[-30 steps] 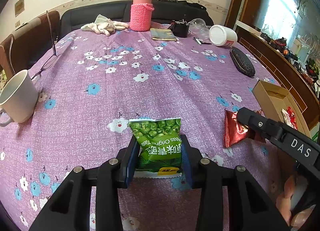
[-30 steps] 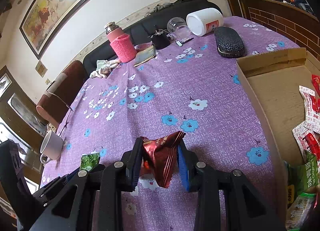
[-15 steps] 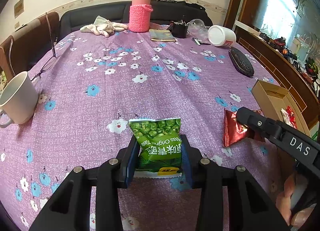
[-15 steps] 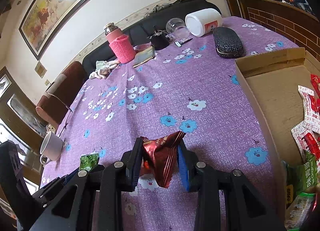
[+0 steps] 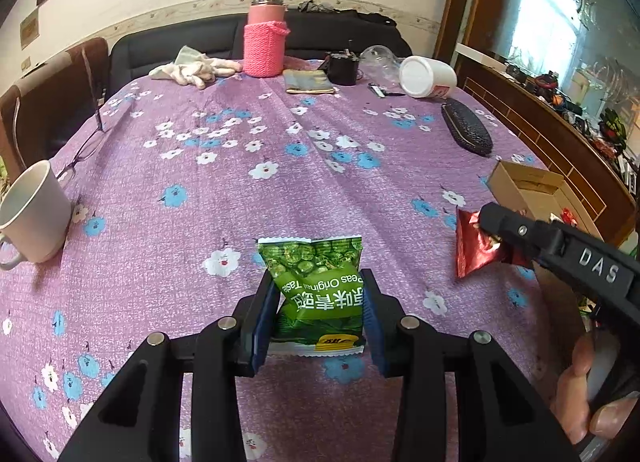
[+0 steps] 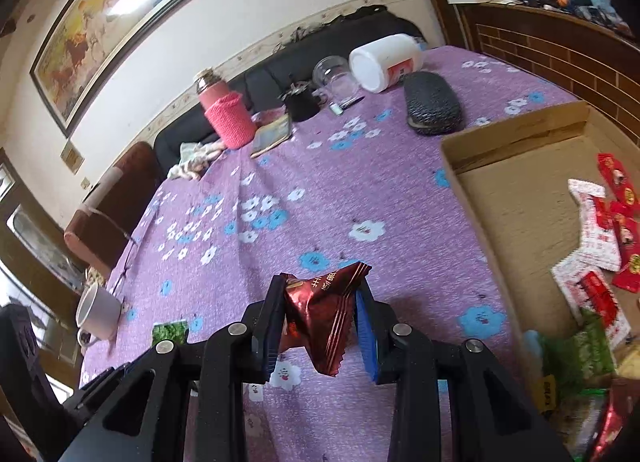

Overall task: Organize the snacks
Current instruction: 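Lift and carry the green bag with left gripper while right gripper carries candy toward tray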

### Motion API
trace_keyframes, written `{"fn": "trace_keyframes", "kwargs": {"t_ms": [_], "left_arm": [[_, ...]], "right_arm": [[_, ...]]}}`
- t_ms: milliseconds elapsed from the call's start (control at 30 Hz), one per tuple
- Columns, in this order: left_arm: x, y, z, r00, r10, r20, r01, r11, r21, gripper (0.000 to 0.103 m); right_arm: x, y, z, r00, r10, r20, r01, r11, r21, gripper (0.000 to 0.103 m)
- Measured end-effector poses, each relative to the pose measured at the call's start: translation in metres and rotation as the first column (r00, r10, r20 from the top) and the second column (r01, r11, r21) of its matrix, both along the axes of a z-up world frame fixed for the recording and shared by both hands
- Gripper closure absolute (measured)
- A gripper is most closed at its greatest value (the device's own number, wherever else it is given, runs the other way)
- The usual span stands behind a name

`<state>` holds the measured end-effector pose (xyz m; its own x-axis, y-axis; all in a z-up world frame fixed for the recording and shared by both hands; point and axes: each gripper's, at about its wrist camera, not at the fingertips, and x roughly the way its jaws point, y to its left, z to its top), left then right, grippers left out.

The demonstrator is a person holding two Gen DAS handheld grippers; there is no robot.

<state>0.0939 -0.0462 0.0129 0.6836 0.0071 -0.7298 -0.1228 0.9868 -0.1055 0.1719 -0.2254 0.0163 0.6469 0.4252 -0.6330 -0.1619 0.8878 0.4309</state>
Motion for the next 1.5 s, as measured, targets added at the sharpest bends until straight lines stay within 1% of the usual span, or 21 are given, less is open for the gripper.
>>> {"fn": "trace_keyframes", "kwargs": {"t_ms": [133,333,467,700,1100,1500], "left_arm": [[-0.004,-0.007,0.005,0.999,-0.028,0.02,0.028,1.0,0.002,0.065],[-0.01,-0.017,0.012,0.996,-0.069,0.056,0.068,0.998,0.014,0.065],[-0.013,-0.025,0.015,0.993,-0.091,0.077,0.089,0.995,0.034,0.065],[-0.015,-0.035,0.015,0.989,-0.117,0.086,0.112,0.992,0.06,0.065],[-0.017,-0.046,0.011,0.988,-0.126,0.084,0.117,0.987,0.107,0.065],[-0.018,-0.047,0.01,0.99,-0.106,0.092,0.091,0.984,0.151,0.065]], "right_arm": [[-0.012,-0.018,0.008,0.999,-0.041,0.007,0.041,0.998,0.037,0.068],[-0.037,-0.046,0.011,0.996,-0.088,0.015,0.087,0.994,0.059,0.068],[-0.047,-0.053,0.011,0.996,-0.089,0.011,0.089,0.994,0.06,0.068],[-0.066,-0.062,0.019,0.996,-0.079,0.035,0.077,0.995,0.056,0.068],[-0.079,-0.078,0.019,0.996,-0.086,0.038,0.083,0.994,0.067,0.068],[-0.08,-0.07,0.017,0.997,-0.07,0.033,0.068,0.997,0.048,0.068]]}}
